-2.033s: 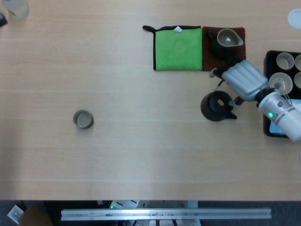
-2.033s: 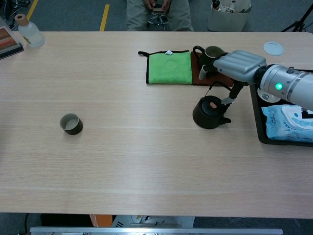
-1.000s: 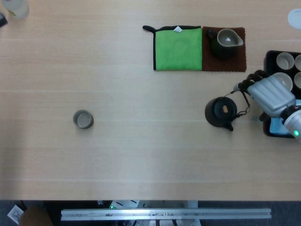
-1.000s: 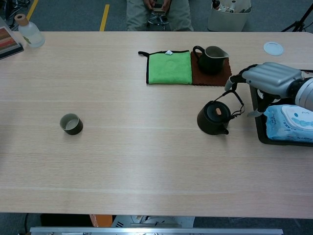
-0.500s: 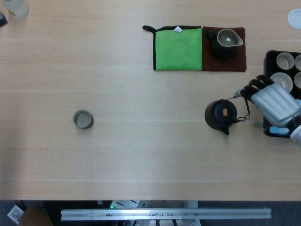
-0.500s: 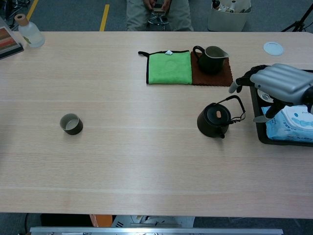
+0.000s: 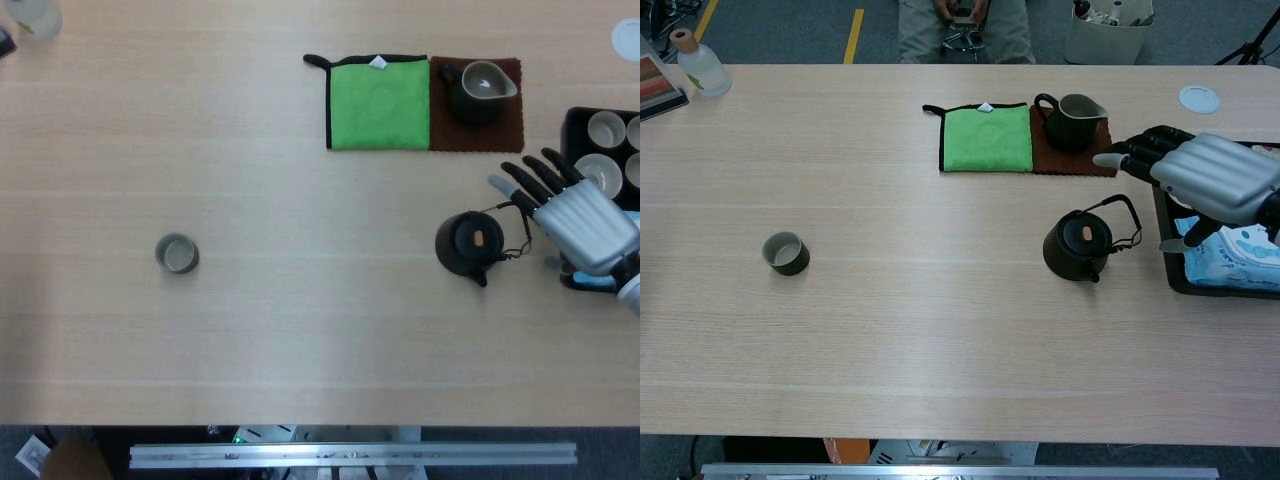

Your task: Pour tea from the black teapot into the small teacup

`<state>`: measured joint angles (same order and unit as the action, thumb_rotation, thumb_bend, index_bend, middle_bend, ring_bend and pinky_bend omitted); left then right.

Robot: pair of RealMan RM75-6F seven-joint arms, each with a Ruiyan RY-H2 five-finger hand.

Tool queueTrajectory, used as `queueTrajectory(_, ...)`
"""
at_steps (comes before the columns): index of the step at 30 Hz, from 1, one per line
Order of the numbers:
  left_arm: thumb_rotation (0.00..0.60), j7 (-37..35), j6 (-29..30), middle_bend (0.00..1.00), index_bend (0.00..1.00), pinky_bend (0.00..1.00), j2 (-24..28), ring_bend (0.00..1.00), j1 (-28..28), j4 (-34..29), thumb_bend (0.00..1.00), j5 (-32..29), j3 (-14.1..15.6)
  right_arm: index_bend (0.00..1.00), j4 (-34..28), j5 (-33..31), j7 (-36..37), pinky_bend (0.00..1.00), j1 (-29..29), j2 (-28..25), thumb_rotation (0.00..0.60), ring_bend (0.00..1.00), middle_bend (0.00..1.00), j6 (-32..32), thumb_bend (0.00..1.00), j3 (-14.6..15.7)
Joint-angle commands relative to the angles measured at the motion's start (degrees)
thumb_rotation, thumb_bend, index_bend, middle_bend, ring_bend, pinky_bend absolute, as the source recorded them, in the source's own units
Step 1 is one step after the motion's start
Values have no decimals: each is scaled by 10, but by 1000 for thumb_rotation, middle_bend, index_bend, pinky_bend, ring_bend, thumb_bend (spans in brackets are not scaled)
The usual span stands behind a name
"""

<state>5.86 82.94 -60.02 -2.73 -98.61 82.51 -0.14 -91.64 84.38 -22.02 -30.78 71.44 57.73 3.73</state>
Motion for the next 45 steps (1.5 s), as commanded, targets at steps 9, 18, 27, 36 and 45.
queueTrajectory(9, 600, 2, -1, 276, 323, 219, 1, 231, 1, -3, 245, -4, 0, 0, 64, -49, 2, 3, -30, 45, 600, 0, 57, -40, 0, -48)
queueTrajectory(18, 600, 2, -1, 276, 323, 218, 3, 231, 4, -4, 245, -8, 0, 0, 92, -63, -13, 3, -54, 74, 600, 0, 57, -68, 0, -57)
queueTrajectory(27, 600, -2, -1, 276, 323, 219, 6, 231, 6, -3, 245, -7, 2, 0, 64, -61, -31, 3, -51, 61, 600, 0, 57, -72, 0, -41)
queueTrajectory(36, 600, -6, -1, 276, 323, 219, 6, 231, 8, -1, 245, -5, 3, 0, 23, -52, -49, 3, -46, 42, 600, 0, 57, -72, 0, -22)
queueTrajectory(45, 600, -13, 0, 276, 322, 218, 8, 231, 10, 1, 245, -4, 4, 0, -16, -29, -58, 3, -41, 29, 600, 0, 57, -71, 0, 0)
